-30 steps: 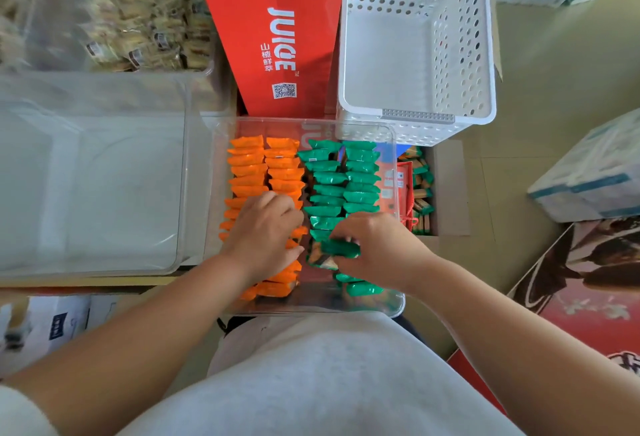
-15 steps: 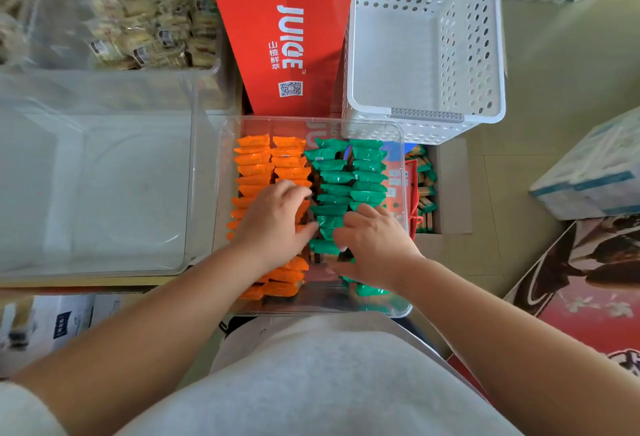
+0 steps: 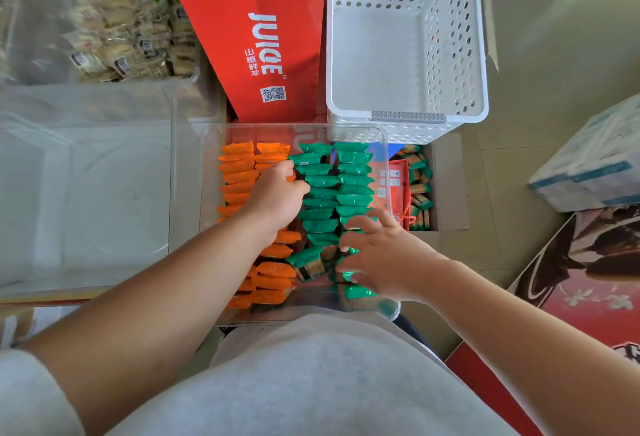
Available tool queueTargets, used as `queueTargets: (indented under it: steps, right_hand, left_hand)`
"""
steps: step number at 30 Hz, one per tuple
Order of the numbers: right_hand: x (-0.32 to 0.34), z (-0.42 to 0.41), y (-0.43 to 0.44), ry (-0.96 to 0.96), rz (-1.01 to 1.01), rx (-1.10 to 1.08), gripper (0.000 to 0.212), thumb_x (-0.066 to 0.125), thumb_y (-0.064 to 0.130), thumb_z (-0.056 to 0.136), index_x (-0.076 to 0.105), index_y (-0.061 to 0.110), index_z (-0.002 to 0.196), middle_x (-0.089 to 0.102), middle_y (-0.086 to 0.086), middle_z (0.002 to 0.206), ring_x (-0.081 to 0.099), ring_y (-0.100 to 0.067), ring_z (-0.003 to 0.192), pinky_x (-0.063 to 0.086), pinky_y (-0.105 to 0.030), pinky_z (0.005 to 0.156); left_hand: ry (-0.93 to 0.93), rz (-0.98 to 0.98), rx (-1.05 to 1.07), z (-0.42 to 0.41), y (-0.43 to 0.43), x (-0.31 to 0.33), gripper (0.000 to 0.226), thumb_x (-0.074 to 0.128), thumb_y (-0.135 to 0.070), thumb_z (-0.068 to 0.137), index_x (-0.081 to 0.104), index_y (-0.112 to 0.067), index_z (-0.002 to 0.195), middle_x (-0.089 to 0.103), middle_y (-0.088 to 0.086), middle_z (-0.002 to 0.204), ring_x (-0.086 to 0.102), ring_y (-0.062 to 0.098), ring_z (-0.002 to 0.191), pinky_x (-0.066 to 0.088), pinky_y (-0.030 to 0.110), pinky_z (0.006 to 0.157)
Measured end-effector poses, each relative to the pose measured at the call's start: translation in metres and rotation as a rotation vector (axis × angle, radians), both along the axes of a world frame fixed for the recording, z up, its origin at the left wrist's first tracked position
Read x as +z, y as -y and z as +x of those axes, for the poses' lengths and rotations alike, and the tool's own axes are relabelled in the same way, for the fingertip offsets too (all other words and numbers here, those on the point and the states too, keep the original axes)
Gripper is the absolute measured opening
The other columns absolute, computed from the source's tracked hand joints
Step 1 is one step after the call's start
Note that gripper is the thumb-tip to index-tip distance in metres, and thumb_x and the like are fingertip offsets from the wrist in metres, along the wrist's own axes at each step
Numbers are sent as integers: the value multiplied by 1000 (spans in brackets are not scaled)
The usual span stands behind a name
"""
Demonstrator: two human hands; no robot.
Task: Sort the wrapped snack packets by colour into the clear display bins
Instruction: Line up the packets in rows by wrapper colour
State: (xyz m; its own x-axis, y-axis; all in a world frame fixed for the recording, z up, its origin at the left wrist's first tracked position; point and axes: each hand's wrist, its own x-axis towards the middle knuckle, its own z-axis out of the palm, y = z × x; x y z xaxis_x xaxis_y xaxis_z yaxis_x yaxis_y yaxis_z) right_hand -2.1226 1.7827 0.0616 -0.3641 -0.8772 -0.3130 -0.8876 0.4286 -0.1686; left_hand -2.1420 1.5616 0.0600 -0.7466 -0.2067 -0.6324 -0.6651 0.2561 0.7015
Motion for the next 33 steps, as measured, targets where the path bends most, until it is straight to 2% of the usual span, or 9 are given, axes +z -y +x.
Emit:
queueTargets:
  steps: [3, 8, 12, 16, 21, 24, 26, 28, 33]
  right_hand:
    - [-4, -8, -13, -85, -270, -201, 18, 73, 35, 82, 72, 32, 100, 65, 5, 111, 54, -29, 118, 36, -53, 102]
    - [-8, -25, -12, -72, -354, -861, 64, 66, 46, 81, 50, 27, 139, 45, -5, 141, 39, -32, 130, 33, -53, 104]
    - [-22, -30, -6, 174, -387, -1074, 86, 70, 38, 85, 25, 21, 156, 32, -7, 151, 31, -30, 138, 26, -48, 113]
    - [-25, -30, -5, 233, -414, -1078, 82, 65, 32, 91, 19, 21, 157, 32, -8, 151, 31, -29, 139, 26, -49, 113]
    - [-25, -30, -7, 253, -392, -1063, 78, 58, 32, 95, 13, 22, 159, 34, -7, 151, 33, -29, 137, 29, -51, 110]
    - [-27, -31, -8, 248, -369, -1059, 77, 55, 34, 95, 13, 22, 158, 35, -5, 150, 36, -27, 134, 31, -52, 109]
    - [-28, -31, -7, 244, -362, -1060, 76, 54, 34, 95, 12, 24, 158, 37, -3, 149, 37, -27, 132, 32, -51, 108]
    - [-29, -31, -7, 243, -364, -1060, 75, 52, 33, 96, 11, 24, 158, 37, -2, 148, 38, -25, 131, 33, -51, 108]
    - [-31, -30, -7, 252, -338, -1069, 73, 48, 32, 98, 8, 24, 159, 36, -1, 151, 38, -25, 132, 32, -51, 110]
  left_hand:
    - [36, 51, 72, -9, -8, 6, 16, 53, -12, 96, 59, -26, 102, 56, -5, 103, 52, 18, 97, 40, 31, 79]
    - [144, 101, 230, -27, -16, 1, 71, 60, -41, 71, 53, -19, 138, 55, 5, 141, 53, 29, 126, 42, 51, 108]
    - [190, 245, 364, -35, -21, 2, 52, 61, -37, 83, 56, -19, 132, 58, 2, 130, 57, 22, 111, 44, 42, 99]
    - [251, 304, 410, -42, -27, 1, 39, 51, -43, 98, 59, -21, 129, 61, 3, 131, 59, 26, 113, 42, 52, 106]
    - [329, 328, 444, -55, -34, 18, 43, 32, -61, 102, 56, -25, 96, 67, 0, 74, 61, 21, 60, 51, 37, 55]
    - [361, 428, 483, -62, -33, 18, 55, 22, -65, 101, 55, -23, 87, 58, -2, 106, 55, 23, 82, 36, 59, 99]
    - [402, 518, 493, -65, -26, 9, 66, 23, -70, 98, 60, -18, 116, 51, 10, 135, 52, 35, 117, 22, 69, 106]
    - [430, 536, 481, -68, -24, 6, 78, 26, -74, 95, 39, -20, 150, 34, 14, 157, 31, 41, 143, 9, 76, 109]
    - [414, 475, 411, -70, -30, 6, 70, 26, -66, 99, 37, -20, 151, 39, 11, 156, 35, 40, 142, 8, 75, 111]
